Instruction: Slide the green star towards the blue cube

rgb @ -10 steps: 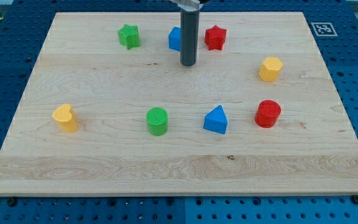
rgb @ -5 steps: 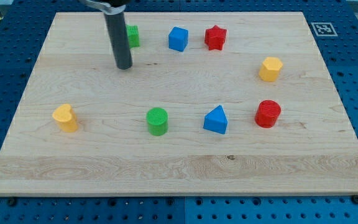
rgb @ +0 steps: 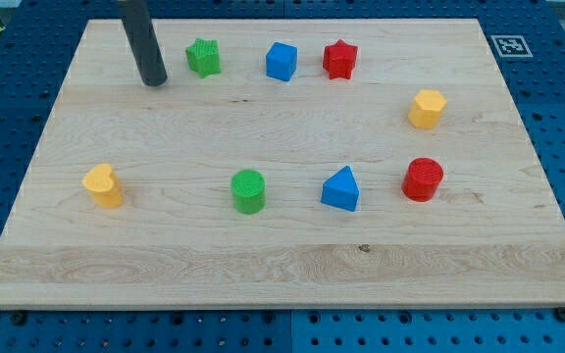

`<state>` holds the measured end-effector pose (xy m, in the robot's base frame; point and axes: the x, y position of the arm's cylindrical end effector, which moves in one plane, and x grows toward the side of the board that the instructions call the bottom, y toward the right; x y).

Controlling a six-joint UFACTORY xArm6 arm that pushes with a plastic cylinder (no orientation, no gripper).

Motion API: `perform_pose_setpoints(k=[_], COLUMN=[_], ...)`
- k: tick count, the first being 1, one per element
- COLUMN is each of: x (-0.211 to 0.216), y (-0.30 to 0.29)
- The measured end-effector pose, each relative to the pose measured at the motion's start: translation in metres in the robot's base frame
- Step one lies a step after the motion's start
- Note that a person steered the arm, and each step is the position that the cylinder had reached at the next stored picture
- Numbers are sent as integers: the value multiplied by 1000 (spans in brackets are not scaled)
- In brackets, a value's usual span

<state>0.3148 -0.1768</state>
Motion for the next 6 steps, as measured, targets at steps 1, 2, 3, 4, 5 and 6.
perform_pose_setpoints(k=[1,2,3,4,5,6], x=[-15,-21,-22,-22,-22,-22], y=[0,0,2,9,21,31])
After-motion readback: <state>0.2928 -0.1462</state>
